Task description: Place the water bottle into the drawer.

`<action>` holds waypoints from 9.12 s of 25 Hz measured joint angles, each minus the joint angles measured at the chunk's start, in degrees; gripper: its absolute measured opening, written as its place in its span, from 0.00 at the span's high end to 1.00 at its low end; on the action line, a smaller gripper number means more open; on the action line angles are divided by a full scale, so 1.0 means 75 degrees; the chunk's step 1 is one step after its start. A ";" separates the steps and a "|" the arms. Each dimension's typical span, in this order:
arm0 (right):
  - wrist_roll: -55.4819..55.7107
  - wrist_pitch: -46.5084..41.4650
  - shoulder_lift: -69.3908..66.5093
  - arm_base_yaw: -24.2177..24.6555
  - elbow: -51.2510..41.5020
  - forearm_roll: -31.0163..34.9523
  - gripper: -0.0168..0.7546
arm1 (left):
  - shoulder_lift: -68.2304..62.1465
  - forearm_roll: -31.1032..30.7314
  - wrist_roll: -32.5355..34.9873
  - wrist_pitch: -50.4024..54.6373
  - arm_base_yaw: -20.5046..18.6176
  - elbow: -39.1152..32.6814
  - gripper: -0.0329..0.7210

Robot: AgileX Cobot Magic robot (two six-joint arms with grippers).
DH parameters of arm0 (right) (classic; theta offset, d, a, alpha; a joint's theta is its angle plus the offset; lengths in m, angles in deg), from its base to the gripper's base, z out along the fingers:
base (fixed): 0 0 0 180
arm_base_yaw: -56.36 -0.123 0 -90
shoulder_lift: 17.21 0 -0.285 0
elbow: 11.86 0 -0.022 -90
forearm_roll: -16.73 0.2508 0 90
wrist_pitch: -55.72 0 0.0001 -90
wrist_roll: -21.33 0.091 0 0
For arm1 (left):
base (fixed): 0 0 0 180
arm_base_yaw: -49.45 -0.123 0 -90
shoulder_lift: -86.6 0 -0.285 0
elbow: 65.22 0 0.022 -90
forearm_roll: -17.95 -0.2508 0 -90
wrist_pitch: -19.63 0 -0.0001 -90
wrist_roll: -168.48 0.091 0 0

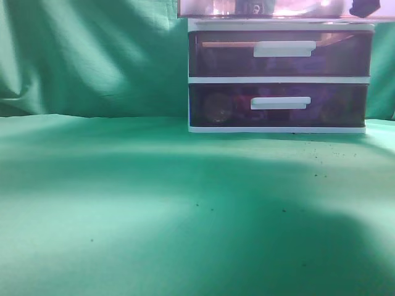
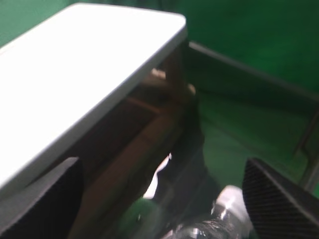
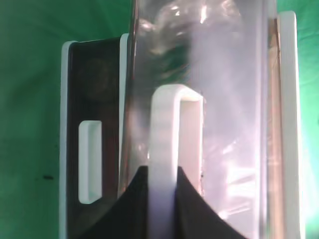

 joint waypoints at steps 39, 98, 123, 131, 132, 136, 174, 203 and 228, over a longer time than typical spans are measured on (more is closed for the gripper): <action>-0.0079 0.0100 -0.3133 0.1093 0.4387 -0.0615 0.88 | 0.3427 -0.3286 -0.3005 0.5508 -0.0011 0.0326 0.96; 2.2281 0.3441 0.6017 0.1123 -0.0196 -1.1347 0.98 | 1.0959 -0.0035 -0.1922 0.1838 -0.0011 -0.8457 0.96; 2.2975 0.4728 0.8047 0.1123 -0.0247 -1.1347 0.98 | 1.6529 -0.0102 -0.2808 -0.0044 -0.0011 -1.5086 0.96; 2.2960 0.4781 0.8047 0.1123 -0.0460 -1.1347 0.98 | 1.6529 -0.0294 -0.2930 -0.1482 -0.0011 -1.6669 0.96; 2.2960 0.4781 0.8047 0.1123 -0.0553 -1.1347 0.98 | 1.6529 -0.0294 -0.2944 -0.1482 -0.0011 -1.6740 0.96; 2.2960 0.4796 0.8047 0.1123 -0.0848 -1.1347 0.98 | 1.6529 -0.0294 -0.2974 -0.1467 -0.0011 -1.6760 0.96; 0.7604 -0.5935 0.9111 0.1652 -0.2403 0.3001 0.98 | 1.6529 -0.0294 -0.2986 -0.1467 -0.0011 -1.6772 0.96; 0.8513 -0.4712 1.1155 0.2687 -0.6279 0.3052 0.98 | 1.6529 -0.0294 -0.3000 -0.1467 -0.0011 -1.6777 0.96; 0.8530 -0.4724 1.1155 0.2687 -0.6296 0.3052 0.98 | 1.6529 -0.0291 -0.2952 -0.1733 -0.4532 -1.7649 0.96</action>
